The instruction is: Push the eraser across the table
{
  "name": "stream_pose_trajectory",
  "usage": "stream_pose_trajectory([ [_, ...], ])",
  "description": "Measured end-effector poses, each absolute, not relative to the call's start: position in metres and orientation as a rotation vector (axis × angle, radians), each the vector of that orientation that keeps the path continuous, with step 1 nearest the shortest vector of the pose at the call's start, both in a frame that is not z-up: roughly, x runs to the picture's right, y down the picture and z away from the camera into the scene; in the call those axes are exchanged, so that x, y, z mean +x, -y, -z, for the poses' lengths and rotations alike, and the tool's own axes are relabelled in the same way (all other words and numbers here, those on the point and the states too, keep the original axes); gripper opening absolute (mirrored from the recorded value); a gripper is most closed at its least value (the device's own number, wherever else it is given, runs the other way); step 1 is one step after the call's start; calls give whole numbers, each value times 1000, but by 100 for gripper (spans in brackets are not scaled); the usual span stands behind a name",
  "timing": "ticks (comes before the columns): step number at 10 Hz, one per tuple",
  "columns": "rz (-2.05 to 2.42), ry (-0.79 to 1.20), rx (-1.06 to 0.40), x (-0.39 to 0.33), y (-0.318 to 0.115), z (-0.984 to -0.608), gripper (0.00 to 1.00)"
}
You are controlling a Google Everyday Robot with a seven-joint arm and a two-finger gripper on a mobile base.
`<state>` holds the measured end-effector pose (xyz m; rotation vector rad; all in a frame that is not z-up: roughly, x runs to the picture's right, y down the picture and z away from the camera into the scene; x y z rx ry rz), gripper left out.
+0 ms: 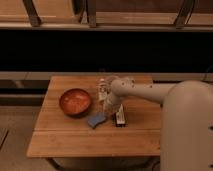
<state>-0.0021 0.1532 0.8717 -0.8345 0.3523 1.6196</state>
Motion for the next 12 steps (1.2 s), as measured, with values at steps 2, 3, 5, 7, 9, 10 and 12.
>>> stream_pose_trajectory([
  [2,-1578,-411,-836,6,-153,-870,0],
  [3,-1570,-440,-827,15,-152,-869,0],
  [5,-1567,-500,-800,35,-148,-864,0],
  [7,-1591,-557,-772,57,-146,-858,0],
  [9,-1601,-583,-764,63,-147,-855,0],
  [10,-1596,-582,-766,59,-146,-856,0],
  [12,-1582,-568,-773,48,-144,-858,0],
])
